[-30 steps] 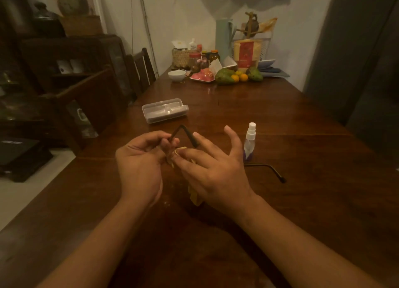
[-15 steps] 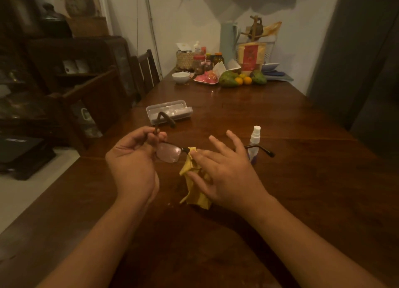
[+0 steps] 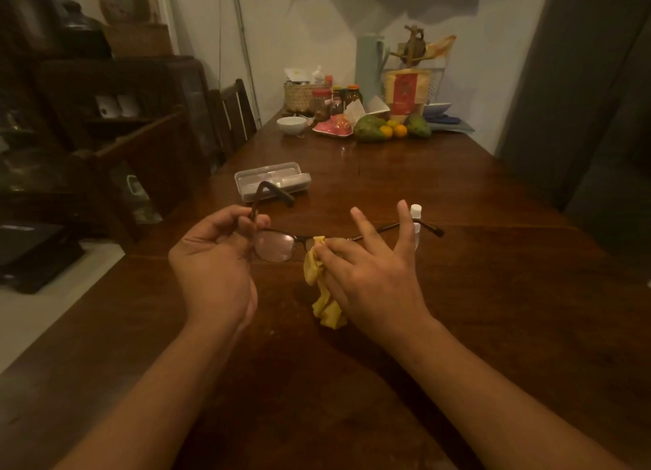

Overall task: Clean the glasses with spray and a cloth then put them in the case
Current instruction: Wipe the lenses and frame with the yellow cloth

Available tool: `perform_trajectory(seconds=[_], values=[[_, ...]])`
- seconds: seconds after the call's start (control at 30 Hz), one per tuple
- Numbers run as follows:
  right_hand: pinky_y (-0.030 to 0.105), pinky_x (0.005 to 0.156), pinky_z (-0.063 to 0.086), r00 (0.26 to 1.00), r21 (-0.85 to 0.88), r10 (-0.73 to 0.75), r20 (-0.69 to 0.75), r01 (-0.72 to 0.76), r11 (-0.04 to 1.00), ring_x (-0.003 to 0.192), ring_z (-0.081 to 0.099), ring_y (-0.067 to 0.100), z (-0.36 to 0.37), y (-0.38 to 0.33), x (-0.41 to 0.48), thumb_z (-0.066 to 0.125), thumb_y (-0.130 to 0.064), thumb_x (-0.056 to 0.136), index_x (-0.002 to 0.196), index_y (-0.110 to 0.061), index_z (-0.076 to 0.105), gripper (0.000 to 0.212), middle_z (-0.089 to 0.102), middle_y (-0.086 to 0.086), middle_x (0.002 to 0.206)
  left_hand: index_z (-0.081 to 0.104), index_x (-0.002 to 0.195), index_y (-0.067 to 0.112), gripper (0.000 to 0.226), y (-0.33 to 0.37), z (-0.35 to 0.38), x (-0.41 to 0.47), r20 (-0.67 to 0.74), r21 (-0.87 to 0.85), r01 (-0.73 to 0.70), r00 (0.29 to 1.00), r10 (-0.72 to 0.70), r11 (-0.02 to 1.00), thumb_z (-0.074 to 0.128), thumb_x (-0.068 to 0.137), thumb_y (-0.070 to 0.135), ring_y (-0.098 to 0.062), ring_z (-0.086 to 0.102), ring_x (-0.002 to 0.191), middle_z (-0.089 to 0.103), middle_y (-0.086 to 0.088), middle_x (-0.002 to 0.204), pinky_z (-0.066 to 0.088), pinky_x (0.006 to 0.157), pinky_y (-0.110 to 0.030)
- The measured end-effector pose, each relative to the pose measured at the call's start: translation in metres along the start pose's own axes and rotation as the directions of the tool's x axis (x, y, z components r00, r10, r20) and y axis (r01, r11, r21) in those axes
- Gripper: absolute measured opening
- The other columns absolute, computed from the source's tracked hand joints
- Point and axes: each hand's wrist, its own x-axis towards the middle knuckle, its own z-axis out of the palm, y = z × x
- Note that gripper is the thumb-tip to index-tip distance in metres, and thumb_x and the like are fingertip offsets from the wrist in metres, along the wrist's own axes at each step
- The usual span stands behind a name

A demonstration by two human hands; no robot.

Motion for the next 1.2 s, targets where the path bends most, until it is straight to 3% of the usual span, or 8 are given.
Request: perform_trajectory(seconds=[0.3,0.43,0.53,0.7,0.83,0.97,1.07,1.2], values=[[0.058,0.115,0.022,0.996,0.15,0.031,0.085,-0.043,0.988,0.128,0.059,0.037,0.01,0.008,-0.003,0.077,-0.023,0.085,0.1,-0.016,0.078,0.017,0.078,0.008,0.105,0.077,0.068,0.022,0.05,-0.001,-0.002,0.002,0.009,0.024,-0.007,1.0,0.007,1.0,0.053,0.088,-0.017,-0.016,0.071,0.074,0.073,-0.002,0.072,0.056,0.068,-0.017],[0.067,0.114,0.017,0.999,0.09,0.008,0.054,-0.012,0.996,0.129,0.056,0.041,0.011,0.006,-0.001,0.085,-0.02,0.077,0.11,-0.015,0.075,0.035,0.076,0.006,0.113,0.078,0.067,0.022,0.043,-0.001,0.0,0.0,0.021,0.011,-0.01,1.0,0.01,1.0,0.059,0.081,-0.015,-0.015,0.072,0.074,0.073,-0.002,0.072,0.057,0.07,-0.017],[0.067,0.113,0.026,0.999,0.173,-0.042,0.012,0.04,0.984,0.13,0.055,0.042,0.013,0.003,0.0,0.088,-0.009,0.072,0.122,-0.011,0.07,0.053,0.072,0.009,0.122,0.076,0.068,0.022,0.045,0.001,0.002,-0.001,0.021,0.009,-0.011,1.0,0.011,1.0,0.057,0.084,-0.016,-0.014,0.072,0.073,0.073,-0.002,0.071,0.058,0.068,-0.02],[0.056,0.112,0.03,0.997,0.36,-0.075,-0.018,0.077,0.93,0.123,0.061,0.042,0.017,0.009,-0.003,0.082,0.006,0.074,0.11,-0.003,0.073,0.038,0.074,0.018,0.112,0.077,0.067,0.022,0.05,0.002,0.0,0.001,0.02,0.003,0.005,1.0,-0.005,1.0,0.053,0.088,-0.017,-0.013,0.071,0.07,0.072,-0.001,0.07,0.057,0.065,-0.019],[0.049,0.117,0.021,0.997,0.405,-0.013,0.074,-0.018,0.914,0.127,0.059,0.038,0.015,0.012,-0.002,0.076,0.003,0.082,0.111,-0.003,0.073,0.029,0.073,0.018,0.115,0.079,0.071,0.022,0.047,0.001,-0.001,-0.002,0.046,0.078,-0.038,0.998,0.035,0.996,0.057,0.085,-0.017,-0.011,0.072,0.075,0.074,0.001,0.074,0.056,0.067,-0.016],[0.058,0.114,0.037,0.995,0.525,0.095,-0.039,-0.061,0.849,0.124,0.062,0.031,0.008,0.009,-0.001,0.071,-0.01,0.089,0.118,-0.006,0.071,0.029,0.072,0.012,0.12,0.079,0.073,0.025,0.047,-0.004,0.003,-0.004,0.053,0.137,-0.073,0.996,0.066,0.988,0.06,0.085,-0.016,-0.01,0.073,0.075,0.075,0.002,0.073,0.056,0.067,-0.017],[0.07,0.118,0.012,0.991,0.397,0.044,-0.13,0.011,0.918,0.134,0.053,0.03,0.002,-0.004,0.0,0.061,-0.034,0.094,0.12,-0.021,0.071,0.032,0.073,-0.004,0.121,0.079,0.067,0.024,0.055,-0.008,0.005,-0.006,0.029,0.11,-0.029,0.999,0.026,0.994,0.055,0.084,-0.022,-0.01,0.072,0.072,0.074,0.002,0.068,0.055,0.064,-0.016],[0.074,0.112,-0.014,0.997,0.221,-0.018,-0.07,0.033,0.975,0.145,0.037,0.038,-0.004,-0.014,0.002,0.063,-0.051,0.089,0.121,-0.033,0.07,0.037,0.071,-0.012,0.123,0.078,0.067,0.021,0.054,-0.009,0.005,-0.008,0.024,0.068,0.039,0.999,-0.041,0.997,0.051,0.083,-0.023,-0.013,0.073,0.074,0.074,-0.001,0.07,0.056,0.063,-0.018]])
